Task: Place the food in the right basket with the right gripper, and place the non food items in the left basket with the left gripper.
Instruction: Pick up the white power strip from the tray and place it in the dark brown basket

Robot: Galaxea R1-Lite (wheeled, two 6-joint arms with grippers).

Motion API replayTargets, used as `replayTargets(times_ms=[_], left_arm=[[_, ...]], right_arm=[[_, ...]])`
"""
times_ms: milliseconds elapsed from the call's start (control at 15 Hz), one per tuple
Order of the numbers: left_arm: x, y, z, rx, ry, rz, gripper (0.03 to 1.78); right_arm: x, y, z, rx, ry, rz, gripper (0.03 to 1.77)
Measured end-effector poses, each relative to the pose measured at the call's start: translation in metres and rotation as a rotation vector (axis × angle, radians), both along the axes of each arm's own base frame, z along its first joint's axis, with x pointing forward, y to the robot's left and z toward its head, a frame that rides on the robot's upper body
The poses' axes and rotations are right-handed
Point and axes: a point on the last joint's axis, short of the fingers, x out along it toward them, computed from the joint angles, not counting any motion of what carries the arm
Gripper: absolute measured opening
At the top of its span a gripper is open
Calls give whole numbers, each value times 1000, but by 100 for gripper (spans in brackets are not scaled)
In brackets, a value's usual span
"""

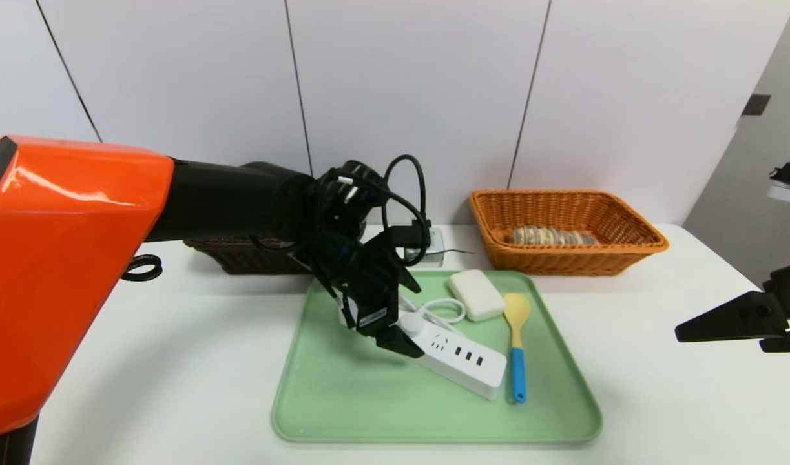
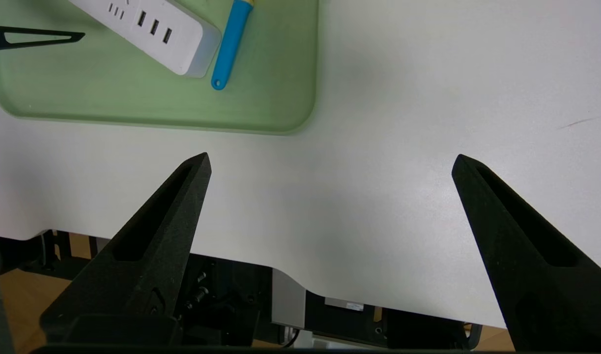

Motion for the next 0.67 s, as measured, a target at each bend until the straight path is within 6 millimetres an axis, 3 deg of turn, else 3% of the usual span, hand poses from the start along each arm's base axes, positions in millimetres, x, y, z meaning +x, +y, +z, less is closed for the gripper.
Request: replayTargets(times_ms=[667], left_arm=[[-3,-21,-3,142,-34,29,169]], right_arm=[[0,0,0,1,1,-2,170]])
